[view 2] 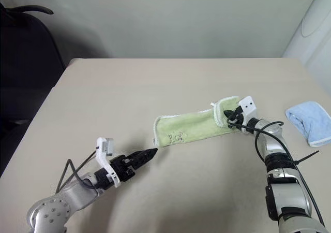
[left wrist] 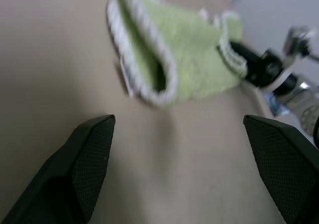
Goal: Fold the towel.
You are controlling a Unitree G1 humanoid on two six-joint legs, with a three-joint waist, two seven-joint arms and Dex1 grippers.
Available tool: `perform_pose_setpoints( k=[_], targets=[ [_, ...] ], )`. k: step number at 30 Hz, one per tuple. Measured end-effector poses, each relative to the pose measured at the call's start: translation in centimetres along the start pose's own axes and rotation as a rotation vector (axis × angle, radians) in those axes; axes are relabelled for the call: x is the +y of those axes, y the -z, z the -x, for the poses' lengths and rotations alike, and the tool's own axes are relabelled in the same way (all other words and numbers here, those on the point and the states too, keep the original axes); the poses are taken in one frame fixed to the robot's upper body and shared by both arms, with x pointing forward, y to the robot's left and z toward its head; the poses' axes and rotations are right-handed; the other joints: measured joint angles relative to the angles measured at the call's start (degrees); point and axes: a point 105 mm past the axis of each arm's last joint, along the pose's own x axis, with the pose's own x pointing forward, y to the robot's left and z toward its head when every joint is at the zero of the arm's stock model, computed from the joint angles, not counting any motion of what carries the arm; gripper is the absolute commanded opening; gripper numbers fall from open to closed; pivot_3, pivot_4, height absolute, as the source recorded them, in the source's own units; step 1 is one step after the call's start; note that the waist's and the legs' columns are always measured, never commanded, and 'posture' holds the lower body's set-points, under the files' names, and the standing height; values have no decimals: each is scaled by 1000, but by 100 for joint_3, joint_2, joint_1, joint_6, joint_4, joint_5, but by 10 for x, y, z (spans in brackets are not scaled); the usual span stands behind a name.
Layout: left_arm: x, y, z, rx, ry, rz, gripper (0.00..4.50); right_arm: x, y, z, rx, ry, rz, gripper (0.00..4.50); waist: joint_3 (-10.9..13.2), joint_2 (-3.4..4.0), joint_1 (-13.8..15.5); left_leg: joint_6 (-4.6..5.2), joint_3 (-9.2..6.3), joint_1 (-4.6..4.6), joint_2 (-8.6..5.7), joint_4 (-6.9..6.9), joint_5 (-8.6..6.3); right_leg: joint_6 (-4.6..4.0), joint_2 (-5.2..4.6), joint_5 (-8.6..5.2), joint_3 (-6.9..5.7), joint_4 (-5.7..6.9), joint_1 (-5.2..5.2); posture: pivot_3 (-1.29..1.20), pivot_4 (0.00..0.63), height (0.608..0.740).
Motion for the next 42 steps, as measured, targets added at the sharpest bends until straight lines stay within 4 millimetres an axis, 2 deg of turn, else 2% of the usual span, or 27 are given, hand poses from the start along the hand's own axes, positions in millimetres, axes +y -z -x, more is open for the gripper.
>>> perform_pose_setpoints(
  k=[8, 17, 20, 29, 30, 35, 42],
  targets=[
    [-4, -10, -39, 14, -9, 113, 4500, 5, -25, -3, -100, 9, 28, 27, -6, 14, 116, 1, -6, 4, -6, 30, -1, 1, -4, 1, -8, 2, 20, 0, 150, 740],
    [-7, -10, -61, 72, -14, 129, 4500, -1, -43, 2, -169, 53, 34, 27, -19, 35, 220, 4, -13, 20, -24, 38, 0, 7, -16, 3, -12, 0, 44, 0, 150, 740],
    [-3, -9, -64, 88, -39, 111, 3545, -1, -44, 2, -170, 58, 32, 0, -19, 36, 235, 9, -13, 54, -29, 29, -3, 11, -21, -1, -11, -5, 75, 0, 150, 740],
    [11, -7, -66, 91, -99, 100, 156, 1, -47, 1, -184, 57, 34, 0, -18, 36, 235, 10, -6, 61, -36, 10, -4, 17, -24, -5, 0, -15, 76, 0, 150, 740],
    [10, -7, -67, 89, -96, 99, 39, 1, -47, 1, -185, 57, 34, 0, -18, 36, 235, 10, -5, 61, -37, 7, -4, 17, -25, -5, 1, -16, 75, 0, 150, 740],
    [10, -8, -67, 73, -97, 107, 39, 2, -48, 1, -188, 55, 35, 0, -16, 41, 235, 10, -4, 63, -38, 1, -3, 20, -26, -7, 4, -16, 74, 0, 150, 740],
    [17, -21, -55, 7, -87, 136, 39, 2, -47, 2, -188, 57, 36, 0, -9, 30, 184, 7, 1, 61, -28, -9, -2, 16, -18, -10, 10, -16, 59, 0, 150, 740]
  ],
)
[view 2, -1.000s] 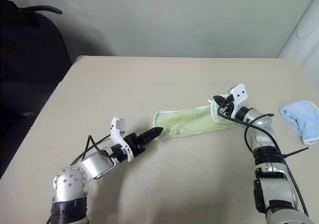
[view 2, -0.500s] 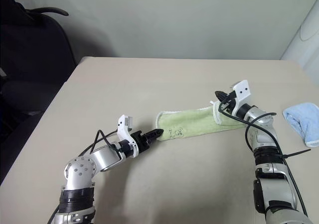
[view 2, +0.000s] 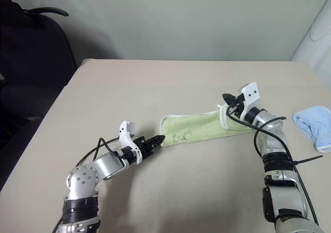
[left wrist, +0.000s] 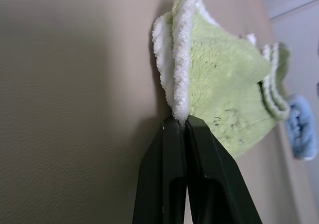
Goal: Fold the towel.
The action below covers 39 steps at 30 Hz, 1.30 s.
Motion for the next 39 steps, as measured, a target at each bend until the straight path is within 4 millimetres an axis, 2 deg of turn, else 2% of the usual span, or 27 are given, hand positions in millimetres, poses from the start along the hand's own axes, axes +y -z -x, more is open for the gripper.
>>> perform_pose_setpoints(
  k=[7, 13, 16, 21, 26, 28, 30, 34, 39],
  targets=[
    [23, -47, 37, -129, -97, -58, 39, -3, 6, 6, 13, 20, -5, 0, 12, -14, -143, -11, 3, -30, 13, -6, 6, -3, 14, -1, 5, 5, -40, 0, 150, 740],
    [23, -79, 60, -196, -118, -143, 39, -3, 7, 6, 14, 22, -7, 0, 14, -17, -167, -11, -1, -34, 13, -6, 6, -4, 14, -1, 5, 5, -42, 0, 150, 740],
    [1, -90, 60, -205, -54, -230, 39, -3, 7, 6, 14, 22, -7, 0, 16, -20, -161, -11, -4, -41, 12, -4, 6, -4, 14, -1, 1, 5, -44, 0, 150, 740],
    [-74, -100, 38, -176, 189, -402, 39, -6, 4, 4, 7, 40, -10, 0, 16, -21, -145, -11, -6, -48, 6, -1, 6, -3, 7, -1, 0, 4, -49, 0, 150, 740],
    [-145, -79, -10, -31, 407, -490, 39, -25, 2, 7, -18, 157, -22, 0, 17, -22, -94, -9, -9, -66, -2, 10, 5, 3, -5, 3, -4, 6, -61, 0, 150, 740],
    [-171, -61, -34, 63, 478, -527, 39, -34, -2, 11, -39, 219, -22, 0, 18, -24, -83, -5, -7, -76, -6, 13, 3, 6, -11, 4, -3, 4, -69, 0, 150, 740],
    [-185, -39, -55, 159, 514, -565, 39, -43, -2, 19, -50, 283, -23, 0, 19, -25, -84, -4, -5, -87, -6, 14, 5, 9, -12, 5, -4, 7, -76, 0, 150, 740],
    [-188, -4, -88, 293, 526, -628, 39, -56, 3, 38, -58, 398, -28, 0, 21, -24, -105, -2, 0, -94, -6, 15, 5, 13, -12, 6, 5, 10, -89, 0, 150, 740],
    [-166, 23, -121, 392, 443, -684, 39, -60, 7, 67, -62, 482, -20, 0, 21, -26, -99, 6, 0, -110, -5, 37, 0, 23, -12, 3, 6, 9, -93, 0, 150, 740]
  ],
)
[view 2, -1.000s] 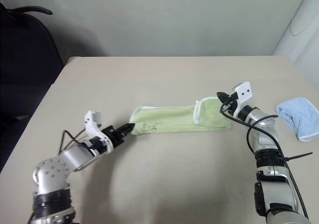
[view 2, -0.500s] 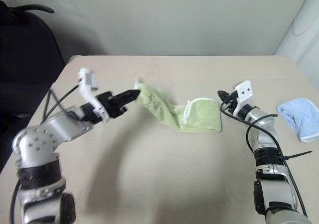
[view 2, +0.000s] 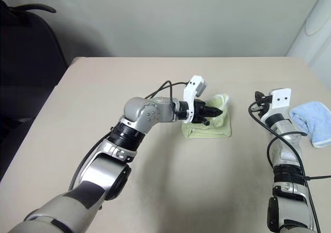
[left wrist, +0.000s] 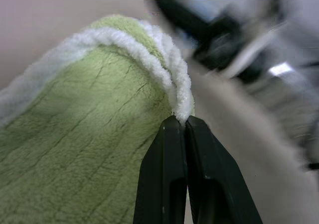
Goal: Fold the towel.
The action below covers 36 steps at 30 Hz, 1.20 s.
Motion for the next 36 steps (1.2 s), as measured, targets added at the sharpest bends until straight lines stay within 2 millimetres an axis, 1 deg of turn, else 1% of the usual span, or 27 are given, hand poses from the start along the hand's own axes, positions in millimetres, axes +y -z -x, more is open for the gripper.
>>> perform_pose_setpoints(
  k=[1, 3, 4, 6, 8, 10, 11, 12, 13, 14, 15, 17, 19, 20, 22, 24, 26, 28, 29, 31, 34, 35, 36],
  targets=[
    [2, 5, -4, 11, 0, 7, 39, -1, 0, 5, 0, 10, 2, 0, 0, 0, 1, 0, 0, -4, 0, 2, 0, 1, 0, 0, 0, 0, -3, 0, 150, 740],
    [3, 8, -7, 13, 16, 22, 518, -4, 3, 11, 12, 30, 0, 0, 0, 0, 3, 0, 0, -7, 0, 4, 0, 4, 0, 0, 0, 1, -6, 0, 150, 740],
    [1, 6, -8, -4, 39, 39, 740, -6, 4, 14, 19, 39, -1, 0, 0, -1, 4, 1, 0, -8, 0, 4, 0, 5, 0, -1, 0, 1, -6, 0, 150, 740],
    [-4, -4, -5, -65, 88, 81, 1483, -7, 6, 18, 28, 48, -1, 0, 0, -1, 5, 1, 0, -9, -1, 5, -1, 8, 1, -2, 1, 1, -5, 0, 150, 740],
    [-4, -11, -1, -107, 114, 108, 2127, -6, 5, 18, 30, 49, -1, 0, 0, -1, 4, 2, 0, -8, -1, 8, -1, 9, 1, -3, 1, 2, -5, 0, 150, 740],
    [-6, -16, 3, -144, 131, 128, 2944, -5, 3, 17, 29, 44, 0, 0, 0, -1, 2, 3, 1, -8, -2, 12, -2, 11, 1, -4, 1, 3, -4, 0, 150, 740],
    [-6, -19, 6, -164, 141, 138, 3232, -4, 3, 16, 31, 39, 0, 0, 0, -1, 1, 3, 1, -8, -2, 13, -2, 11, 1, -4, 1, 3, -4, 0, 150, 740],
    [-7, -21, 9, -179, 147, 145, 3662, -3, 3, 15, 33, 35, 0, 0, 0, 0, 0, 3, 1, -8, -2, 13, -1, 11, 1, -4, 1, 3, -4, 0, 150, 740],
    [-7, -24, 13, -198, 152, 151, 3915, -1, 2, 14, 34, 26, 0, 0, 0, 0, 0, 3, 1, -8, -2, 14, -1, 11, 1, -4, 2, 4, -5, 0, 150, 740],
    [-5, -26, 17, -216, 143, 144, 4290, 2, 0, 12, 31, 11, 2, 0, 0, -1, -2, 3, 1, -8, -2, 16, -1, 12, 1, -4, 2, 5, -6, 0, 150, 740],
    [-2, -30, 24, -237, 125, 128, 4462, 5, -3, 9, 26, -12, 5, 0, 0, 0, -5, 3, 2, -8, -2, 16, -1, 12, 1, -4, 3, 5, -6, 0, 150, 740],
    [8, -36, 37, -278, 58, 88, 4392, 14, -9, 4, 22, -71, 6, 0, 0, 0, -13, 3, 2, -8, -1, 23, -1, 12, 2, -4, 3, 6, -6, 0, 150, 740],
    [26, -40, 57, -333, -54, -3, 3870, 31, -15, 2, 17, -170, -2, 0, -1, 1, -27, 3, 2, -8, -2, 40, -1, 12, 3, -4, 3, 5, -8, 0, 150, 740],
    [32, -39, 65, -347, -90, -36, 3539, 38, -17, 1, 18, -207, -4, 0, -1, 1, -31, 3, 1, -8, -1, 48, -1, 11, 4, -4, 3, 5, -7, 0, 150, 740],
    [44, -28, 78, -342, -162, -136, 2887, 57, -21, 1, 27, -308, -29, 0, -1, 1, -24, 3, -1, -8, -2, 50, -1, 11, 3, -4, 2, 4, -5, 0, 150, 740],
    [51, -14, 80, -318, -187, -162, 2169, 72, -22, 2, 49, -392, -49, 0, -1, 1, -3, 8, -4, -13, -4, 49, -5, 12, 3, -4, -2, 4, -1, 0, 150, 740],
    [50, -1, 75, -293, -175, -182, 1513, 88, -19, 3, 88, -473, -48, 0, -1, 0, 25, 16, -9, -25, -8, 53, -9, 16, 0, -2, -6, 3, -2, 0, 150, 740],
    [47, 9, 67, -257, -159, -213, 801, 104, -10, 4, 135, -538, -43, 0, -2, -1, 46, 19, -16, -31, -20, 60, -11, 24, -9, 2, -7, 2, -4, 0, 150, 740],
    [45, 16, 60, -222, -151, -243, 453, 110, -3, 5, 162, -557, -35, 0, -2, -1, 47, 21, -16, -32, -24, 63, -11, 27, -13, 3, -6, 2, -3, 0, 150, 740],
    [45, 28, 50, -167, -153, -270, 453, 114, 10, 5, 209, -562, -46, 0, -2, -2, 46, 25, -16, -32, -25, 65, -12, 30, -17, 5, -6, 2, -1, 0, 150, 740],
    [58, 54, 38, -62, -201, -289, 453, 113, 38, 9, 321, -549, -52, 0, -2, -2, 37, 26, -15, -31, -24, 62, -12, 31, -17, 5, -5, 2, -3, 0, 150, 740],
    [63, 60, 36, -38, -222, -306, 453, 113, 49, 11, 356, -547, -49, 0, -3, -3, 34, 26, -15, -30, -23, 61, -12, 31, -17, 5, -5, 2, -3, 0, 150, 740],
    [63, 60, 34, -36, -226, -326, 453, 113, 52, 11, 362, -544, -47, 0, -6, -3, 33, 26, -16, -29, -24, 61, -12, 31, -17, 5, -5, 2, 0, 0, 150, 740]
  ],
)
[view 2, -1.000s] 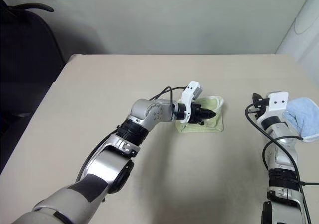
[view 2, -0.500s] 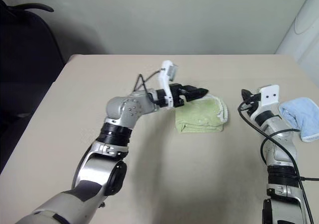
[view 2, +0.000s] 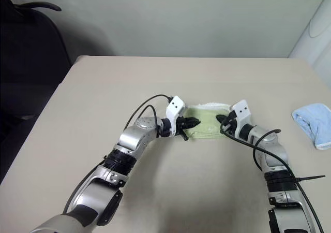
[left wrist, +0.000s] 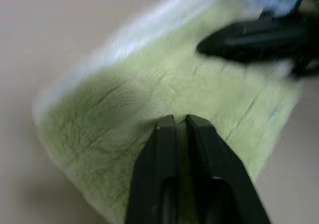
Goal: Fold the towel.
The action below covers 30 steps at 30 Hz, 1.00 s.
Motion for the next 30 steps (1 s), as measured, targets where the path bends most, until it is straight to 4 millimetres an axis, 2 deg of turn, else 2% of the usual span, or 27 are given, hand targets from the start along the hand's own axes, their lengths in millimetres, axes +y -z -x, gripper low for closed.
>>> perform_pose_setpoints(
  k=[3, 6, 7, 8, 10, 14, 16, 18, 22, 25, 26, 30],
  targets=[
    [1, 4, -4, 16, -14, -43, 453, -2, 4, -3, 6, 13, 12, 0, -17, -5, 0, 24, 0, 62, -1, -3, -14, 0, -3, 0, 1, -14, 68, 0, 150, 740],
    [-2, 4, -2, -23, -14, -4, 453, -2, 4, -2, -8, 21, 23, 0, -17, -4, -1, 90, 0, 78, -2, -2, -53, 3, -3, 0, 1, -24, 89, 0, 150, 740],
    [-4, 2, 2, -74, -5, 73, 453, -1, 2, 2, -29, 21, 21, 0, -17, -4, -1, 84, 2, 75, -4, -2, -49, 4, -3, -1, 1, -24, 86, 0, 150, 740],
    [-5, 0, 7, -112, 0, 135, 453, 0, 0, 5, -43, 23, 18, 0, -16, -4, -1, 28, 3, 65, -6, -4, -17, 6, -3, -3, 1, -25, 77, 0, 150, 740],
    [-1, -10, 19, -196, 5, 256, 453, -1, -5, 12, -78, 22, 13, 0, -13, -3, 2, 19, 6, 29, -7, -4, -12, 7, -2, -3, 0, -27, 43, 0, 150, 740],
    [27, -43, 68, -399, -45, 504, 453, -5, -37, 39, -203, 19, 9, 0, -12, -3, -11, 9, 15, 2, -7, 5, -6, 8, 1, -3, 4, -6, 11, 0, 150, 740],
    [38, -40, 86, -408, -70, 569, 974, -12, -54, 52, -257, 41, 24, 0, -12, -3, -21, 10, 15, 19, -8, 3, -6, 12, 1, -6, 7, -7, 25, 0, 150, 740],
    [43, -25, 92, -356, -83, 643, 1616, -16, -62, 58, -283, 51, 25, 0, -12, -3, -19, 11, 13, 30, -9, 1, -7, 16, -1, -8, 9, -8, 36, 0, 150, 740],
    [33, 4, 81, -234, -43, 781, 3098, -17, -65, 59, -295, 52, 20, 0, -11, -5, 23, 12, 11, 28, -17, 5, -7, 22, -9, -11, 9, -6, 32, 0, 150, 740],
    [20, 15, 65, -166, 11, 828, 4188, -19, -70, 58, -307, 53, 26, 0, -11, -5, 19, 12, 11, 28, -15, 5, -7, 22, -8, -11, 10, -3, 29, 0, 150, 740],
    [19, 13, 62, -166, 29, 837, 4459, -20, -71, 58, -310, 57, 25, 0, -11, -5, 26, 13, 9, 29, -15, 4, -6, 23, -8, -11, 7, 0, 31, 0, 150, 740],
    [13, 6, 47, -139, 73, 845, 4459, -21, -72, 58, -316, 64, 23, 0, -11, -4, 71, 21, 4, 31, -25, 8, 1, 31, -14, -12, 8, 0, 41, 0, 150, 740]
  ],
)
